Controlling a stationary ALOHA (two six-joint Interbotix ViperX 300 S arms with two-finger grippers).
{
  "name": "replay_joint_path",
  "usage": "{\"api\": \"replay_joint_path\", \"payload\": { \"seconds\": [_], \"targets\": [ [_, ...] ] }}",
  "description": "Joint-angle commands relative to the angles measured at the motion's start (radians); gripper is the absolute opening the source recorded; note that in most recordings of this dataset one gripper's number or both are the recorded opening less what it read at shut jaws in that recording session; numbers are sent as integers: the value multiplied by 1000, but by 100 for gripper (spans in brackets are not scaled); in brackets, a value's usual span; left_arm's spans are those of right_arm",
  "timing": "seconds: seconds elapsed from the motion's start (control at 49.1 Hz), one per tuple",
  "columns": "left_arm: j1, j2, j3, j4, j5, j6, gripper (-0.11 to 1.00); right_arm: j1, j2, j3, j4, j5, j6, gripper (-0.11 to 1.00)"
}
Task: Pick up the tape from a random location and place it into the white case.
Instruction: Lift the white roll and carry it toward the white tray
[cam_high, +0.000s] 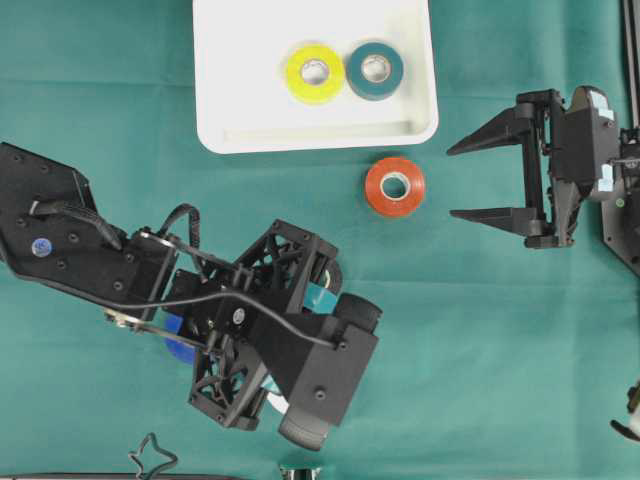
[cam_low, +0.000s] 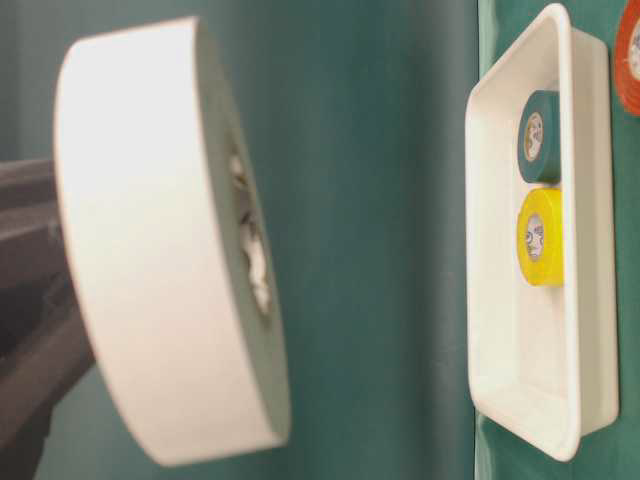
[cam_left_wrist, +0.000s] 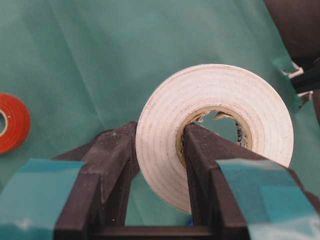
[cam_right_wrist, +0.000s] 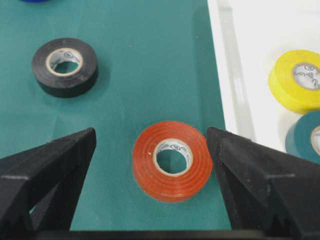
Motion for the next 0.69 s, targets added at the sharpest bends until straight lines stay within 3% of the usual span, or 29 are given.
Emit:
{"api": "replay_joint_path", "payload": {
  "seconds": [0.0, 0.468, 0.672],
  "targets": [
    [-2, -41, -15, -2, -5, -2, 24, 0, -2, -25, -2, -6, -2, 88],
    [-3, -46, -9, -5, -3, -2, 24, 0, -2, -25, -2, -6, -2, 88],
    [-15, -77, 37, -8, -9, -3, 24, 0, -2, -25, 0, -5, -2, 88]
  ]
}}
